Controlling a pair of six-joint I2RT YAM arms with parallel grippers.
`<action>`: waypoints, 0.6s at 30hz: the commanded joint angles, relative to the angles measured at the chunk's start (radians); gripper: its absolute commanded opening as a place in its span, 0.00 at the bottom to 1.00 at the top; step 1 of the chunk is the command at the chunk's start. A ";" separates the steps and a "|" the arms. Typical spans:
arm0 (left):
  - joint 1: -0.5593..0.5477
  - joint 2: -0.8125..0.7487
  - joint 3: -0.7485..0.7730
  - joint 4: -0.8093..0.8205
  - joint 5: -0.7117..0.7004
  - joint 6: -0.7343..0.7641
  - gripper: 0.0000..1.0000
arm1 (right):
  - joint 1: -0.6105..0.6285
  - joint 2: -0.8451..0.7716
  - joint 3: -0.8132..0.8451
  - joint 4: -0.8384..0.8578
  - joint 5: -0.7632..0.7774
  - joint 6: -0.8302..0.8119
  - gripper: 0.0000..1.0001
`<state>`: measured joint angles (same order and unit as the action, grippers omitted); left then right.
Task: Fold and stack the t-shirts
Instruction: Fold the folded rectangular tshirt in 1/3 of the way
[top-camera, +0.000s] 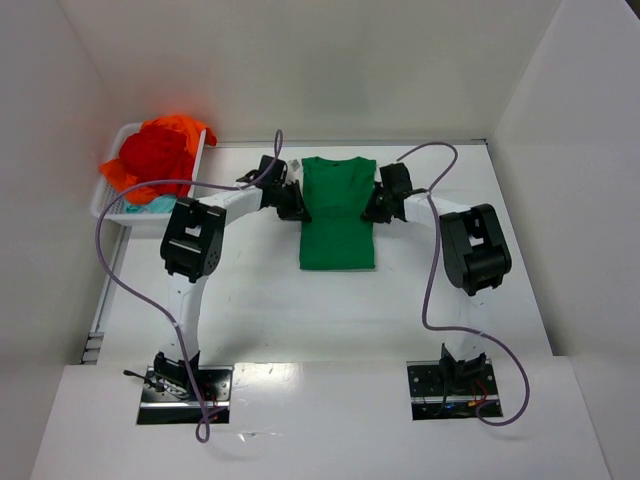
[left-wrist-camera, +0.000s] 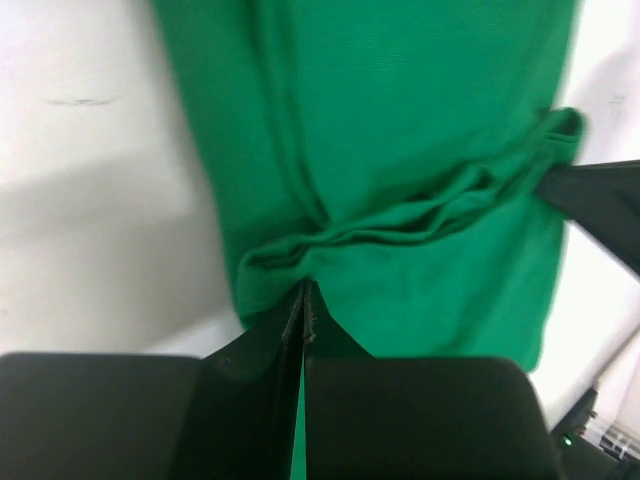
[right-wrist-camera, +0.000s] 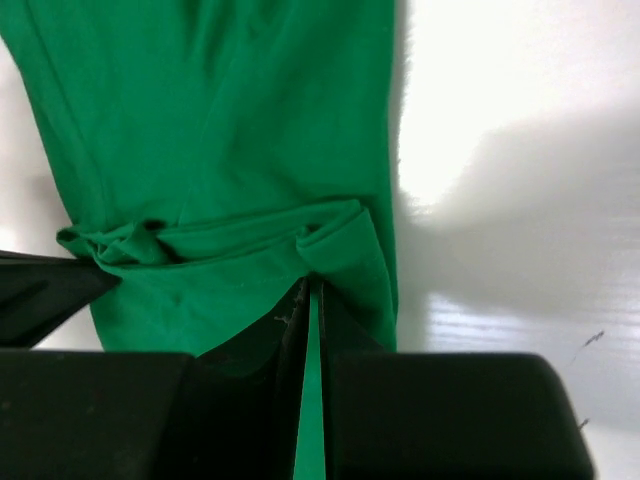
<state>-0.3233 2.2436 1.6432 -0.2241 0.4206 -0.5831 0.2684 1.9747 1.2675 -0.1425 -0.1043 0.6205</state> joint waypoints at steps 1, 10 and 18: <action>0.007 0.043 0.033 0.025 -0.016 -0.006 0.05 | -0.014 0.029 0.001 0.090 0.048 0.013 0.12; 0.017 0.076 0.064 0.005 -0.025 -0.006 0.11 | -0.032 0.065 0.020 0.090 0.048 0.013 0.11; 0.017 -0.112 -0.018 -0.003 -0.084 0.055 0.32 | -0.032 -0.129 0.014 0.049 0.075 0.004 0.37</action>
<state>-0.3130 2.2601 1.6684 -0.2237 0.4068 -0.5854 0.2462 1.9938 1.2671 -0.1032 -0.0818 0.6399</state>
